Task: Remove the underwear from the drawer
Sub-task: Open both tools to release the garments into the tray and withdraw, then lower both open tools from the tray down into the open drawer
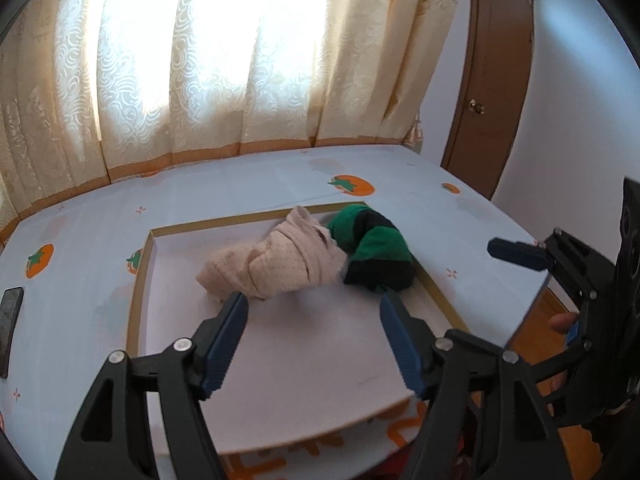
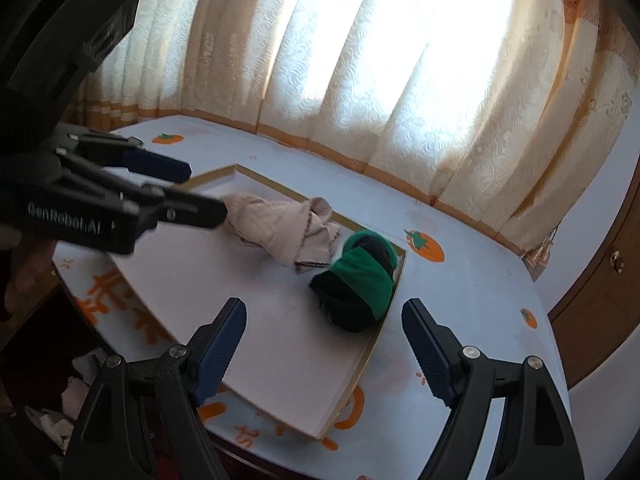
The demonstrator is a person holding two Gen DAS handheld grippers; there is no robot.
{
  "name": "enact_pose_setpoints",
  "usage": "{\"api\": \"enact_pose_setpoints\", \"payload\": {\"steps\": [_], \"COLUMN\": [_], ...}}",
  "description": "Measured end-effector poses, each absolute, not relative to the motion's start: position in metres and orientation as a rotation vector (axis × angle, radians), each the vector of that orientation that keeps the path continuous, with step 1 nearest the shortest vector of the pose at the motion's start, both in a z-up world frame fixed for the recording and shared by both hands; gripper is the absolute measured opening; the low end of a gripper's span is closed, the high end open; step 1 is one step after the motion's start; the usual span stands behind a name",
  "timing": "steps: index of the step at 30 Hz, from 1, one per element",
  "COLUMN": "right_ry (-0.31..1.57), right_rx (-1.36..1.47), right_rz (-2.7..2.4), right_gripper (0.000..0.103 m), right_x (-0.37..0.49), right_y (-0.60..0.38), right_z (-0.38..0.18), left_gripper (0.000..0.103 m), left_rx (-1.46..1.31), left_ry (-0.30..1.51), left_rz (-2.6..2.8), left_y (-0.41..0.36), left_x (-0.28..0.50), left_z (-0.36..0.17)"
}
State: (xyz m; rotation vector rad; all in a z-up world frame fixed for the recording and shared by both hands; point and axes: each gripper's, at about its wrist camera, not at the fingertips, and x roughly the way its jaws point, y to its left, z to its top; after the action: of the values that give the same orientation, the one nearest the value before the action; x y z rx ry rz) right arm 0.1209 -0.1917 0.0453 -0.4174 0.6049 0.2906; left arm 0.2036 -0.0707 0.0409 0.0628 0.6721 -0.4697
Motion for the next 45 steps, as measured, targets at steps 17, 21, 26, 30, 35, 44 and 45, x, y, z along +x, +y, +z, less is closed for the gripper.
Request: {"api": "enact_pose_setpoints", "payload": {"steps": [17, 21, 26, 30, 35, 44, 45], "right_ry": [0.536, 0.526, 0.510, 0.486, 0.468, 0.537, 0.553], "right_rx": [-0.443, -0.465, -0.481, -0.483, -0.487, -0.494, -0.491], "right_rz": [0.348, 0.351, 0.355, 0.353, 0.356, 0.385, 0.392], "right_gripper": [0.083, 0.083, 0.084, 0.084, 0.085, 0.086, 0.086], "right_x": [0.052, 0.038, 0.023, 0.014, 0.000, -0.027, -0.030], "right_y": [-0.176, -0.175, -0.173, -0.173, -0.175, -0.182, -0.184], "right_z": [0.079, 0.084, 0.092, 0.101, 0.106, 0.075, 0.068], "left_gripper": [0.071, 0.071, 0.071, 0.074, 0.076, 0.076, 0.076], "left_rx": [0.058, 0.053, 0.049, 0.045, 0.063, 0.070, 0.071], "left_ry": [0.653, 0.649, 0.636, 0.615, 0.613, 0.655, 0.664], "left_rz": [-0.524, -0.534, -0.539, -0.543, -0.541, -0.514, -0.509], "left_y": [-0.050, -0.046, -0.044, -0.041, -0.037, -0.022, -0.021], "left_x": [0.127, 0.112, 0.098, 0.086, 0.073, 0.053, 0.052], "left_z": [0.042, 0.043, 0.050, 0.058, 0.055, 0.025, 0.020]}}
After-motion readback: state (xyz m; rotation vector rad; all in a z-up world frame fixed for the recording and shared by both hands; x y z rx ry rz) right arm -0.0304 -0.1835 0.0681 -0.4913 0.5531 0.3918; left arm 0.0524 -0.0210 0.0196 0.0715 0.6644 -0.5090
